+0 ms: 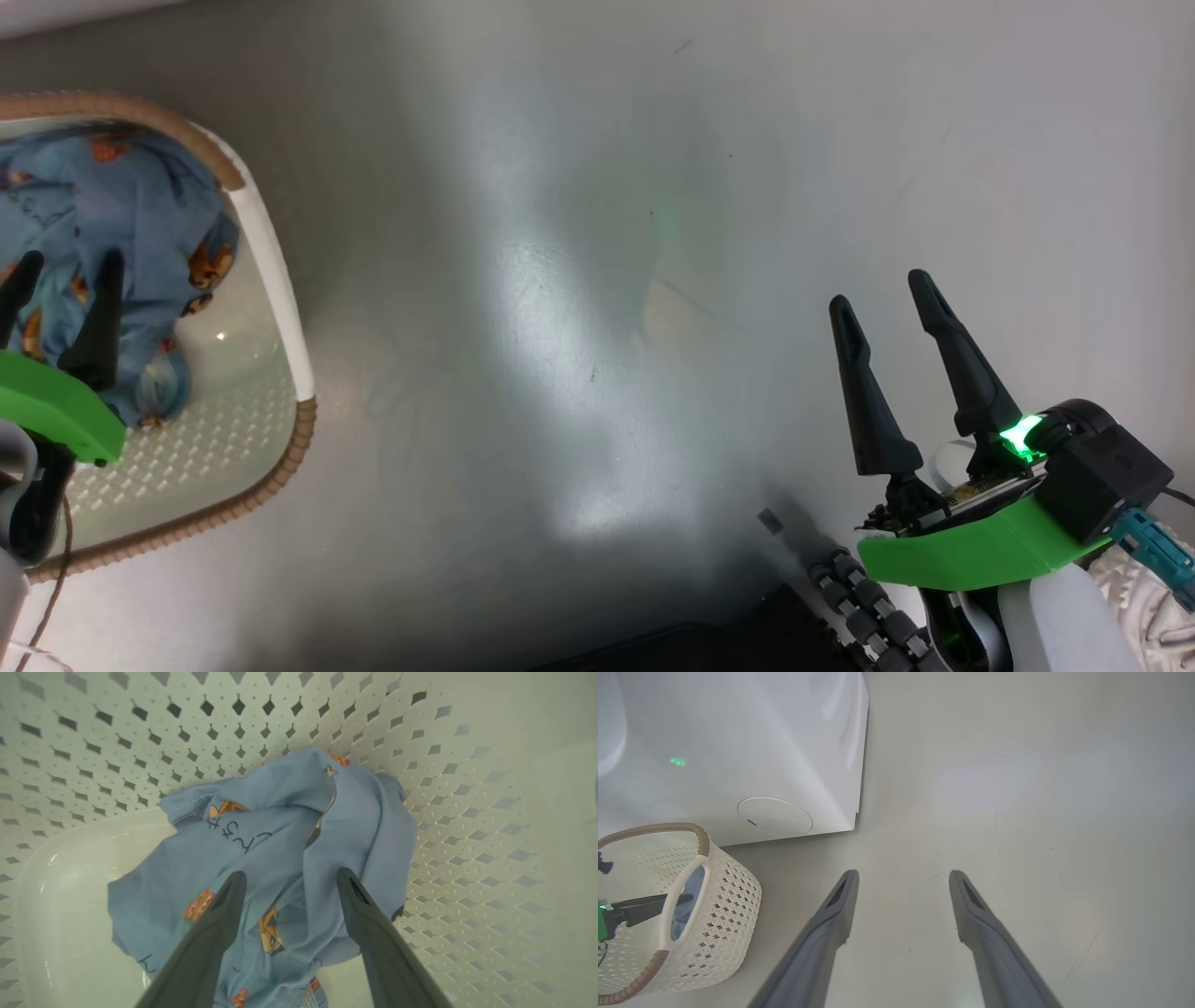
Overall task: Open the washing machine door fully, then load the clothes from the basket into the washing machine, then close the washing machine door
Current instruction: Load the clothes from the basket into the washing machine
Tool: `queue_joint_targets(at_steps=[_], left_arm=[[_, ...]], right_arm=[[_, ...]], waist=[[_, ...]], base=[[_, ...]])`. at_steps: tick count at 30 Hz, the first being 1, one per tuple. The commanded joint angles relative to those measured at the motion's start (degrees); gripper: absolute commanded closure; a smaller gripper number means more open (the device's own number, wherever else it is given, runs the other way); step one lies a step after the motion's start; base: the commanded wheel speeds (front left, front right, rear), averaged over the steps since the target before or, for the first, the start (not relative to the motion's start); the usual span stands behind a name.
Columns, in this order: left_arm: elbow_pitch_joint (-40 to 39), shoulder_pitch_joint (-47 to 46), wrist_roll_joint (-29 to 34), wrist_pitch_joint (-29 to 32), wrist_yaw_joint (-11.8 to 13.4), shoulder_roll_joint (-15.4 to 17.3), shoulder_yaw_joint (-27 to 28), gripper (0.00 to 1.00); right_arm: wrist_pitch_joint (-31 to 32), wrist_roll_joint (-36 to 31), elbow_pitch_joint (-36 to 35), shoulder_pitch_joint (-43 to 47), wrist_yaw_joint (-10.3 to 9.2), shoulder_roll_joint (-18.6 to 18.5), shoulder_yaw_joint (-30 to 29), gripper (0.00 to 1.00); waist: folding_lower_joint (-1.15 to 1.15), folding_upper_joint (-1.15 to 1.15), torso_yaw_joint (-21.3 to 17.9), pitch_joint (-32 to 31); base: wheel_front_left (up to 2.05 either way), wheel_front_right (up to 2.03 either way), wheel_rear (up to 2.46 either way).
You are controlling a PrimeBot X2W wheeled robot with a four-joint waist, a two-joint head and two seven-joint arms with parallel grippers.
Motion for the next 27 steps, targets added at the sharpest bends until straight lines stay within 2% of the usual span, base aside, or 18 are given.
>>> queue_joint_targets(at_steps=[1, 14, 27], left_arm=[[0.62, -0.01, -1.43, -0.29, -0.17, 3.08, 0.1, 0.0], [4.78, -6.11, -8.97, 1.05, -0.17, 4.7, -10.44, 0.0], [9.08, -11.51, -16.57, 8.28, -0.18, 4.59, -17.8, 0.0]], right_arm=[[-0.26, 0.62, -1.26, 2.25, 0.35, -0.09, 1.37, 0.0], [-0.26, 1.23, -2.15, 4.28, 0.35, -0.09, 1.46, 0.0], [-0.26, 1.62, -3.6, 7.36, 0.35, -0.09, 1.27, 0.0]], waist=[[0.0, 0.0, -0.45, 0.35], [0.0, 0.0, -1.29, 1.25], [0.0, 0.0, -2.09, 1.3]], base=[[0.0, 0.0, 0.0], [0.0, 0.0, 0.0], [0.0, 0.0, 0.0]])
